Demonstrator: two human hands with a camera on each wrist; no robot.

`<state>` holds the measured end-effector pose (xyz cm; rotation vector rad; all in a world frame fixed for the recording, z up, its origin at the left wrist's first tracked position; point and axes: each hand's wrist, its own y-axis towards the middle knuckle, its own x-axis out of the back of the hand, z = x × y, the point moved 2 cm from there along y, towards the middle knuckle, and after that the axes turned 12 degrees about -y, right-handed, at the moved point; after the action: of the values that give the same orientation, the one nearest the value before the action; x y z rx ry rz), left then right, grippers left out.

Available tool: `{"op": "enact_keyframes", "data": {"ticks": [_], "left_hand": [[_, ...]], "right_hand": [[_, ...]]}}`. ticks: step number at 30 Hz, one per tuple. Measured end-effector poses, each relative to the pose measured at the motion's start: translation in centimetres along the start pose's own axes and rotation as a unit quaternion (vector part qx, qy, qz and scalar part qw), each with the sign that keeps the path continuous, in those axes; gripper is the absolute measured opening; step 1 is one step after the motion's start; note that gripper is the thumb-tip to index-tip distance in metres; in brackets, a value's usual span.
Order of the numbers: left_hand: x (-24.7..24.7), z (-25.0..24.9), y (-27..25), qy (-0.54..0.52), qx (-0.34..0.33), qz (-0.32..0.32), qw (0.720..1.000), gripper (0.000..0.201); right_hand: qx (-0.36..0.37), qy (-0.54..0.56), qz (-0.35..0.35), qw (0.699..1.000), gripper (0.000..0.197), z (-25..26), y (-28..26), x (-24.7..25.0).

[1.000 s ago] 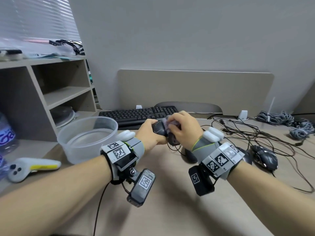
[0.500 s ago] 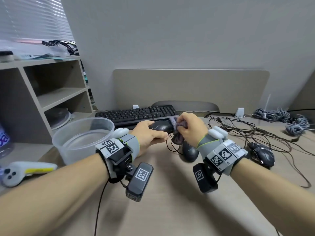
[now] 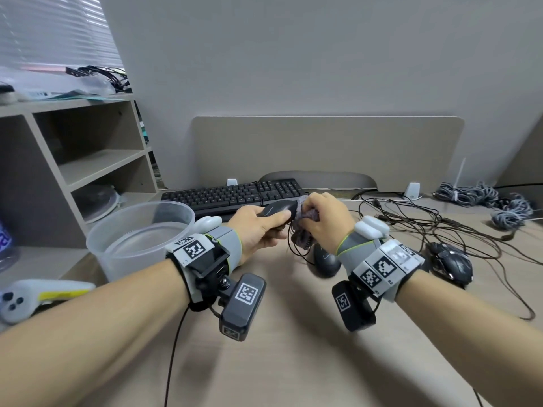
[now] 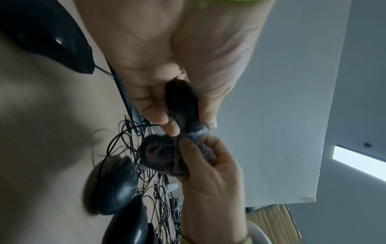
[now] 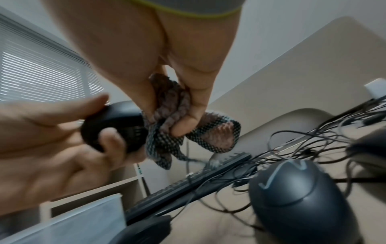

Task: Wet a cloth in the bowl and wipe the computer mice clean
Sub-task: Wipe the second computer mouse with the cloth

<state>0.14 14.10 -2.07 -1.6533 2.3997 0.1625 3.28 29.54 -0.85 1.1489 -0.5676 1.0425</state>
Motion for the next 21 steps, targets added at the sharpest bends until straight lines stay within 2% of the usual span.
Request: {"op": "enact_keyframes", "data": {"ticks": [3,7,11,14,16,17,19,21], "left_hand": [[0.0,-0.1,0.2,0.004,-0.001,0.002,1.000,0.010],[0.2,0.1,0.0,0.015,0.004,0.001,1.000,0.012],[0.5,0.2,0.0,0.009,0.009,-0.001,1.000,0.011],[0.5,0.5,-0.1,0.018,0.016,-0.001,1.000,0.012],[0.3,0.6,-0.3,0.012,0.015,0.003,1.000,0.013],[0.3,0.5,-0.3,0.003,0.013,0.001,1.000,0.017],[0.7,0.5,0.0,-0.016,0.005,-0.020,1.000,0.042],[1.1,0.4,-0.1,-0.010,-0.011,-0.046,0.999,0.062]], "right_hand": [[0.041,0.026,0.015,0.999,0.013,1.1,-0.5,-0.2],[0.017,0.027,0.008,0.999,0.018,0.5,-0.1,0.1],[0.059,0.041,0.028,0.997,0.013,1.2,-0.7,0.0],[0.015,0.051,0.011,0.999,0.021,0.4,-0.3,0.4],[0.011,0.049,-0.007,0.999,0.019,0.5,-0.4,0.5],[0.023,0.052,0.001,0.998,0.016,0.9,-0.6,0.4],[0.027,0.056,0.028,0.998,0.019,1.1,-0.9,0.1],[-0.008,0.045,0.017,0.999,0.026,-0.2,-0.4,0.4]]}}
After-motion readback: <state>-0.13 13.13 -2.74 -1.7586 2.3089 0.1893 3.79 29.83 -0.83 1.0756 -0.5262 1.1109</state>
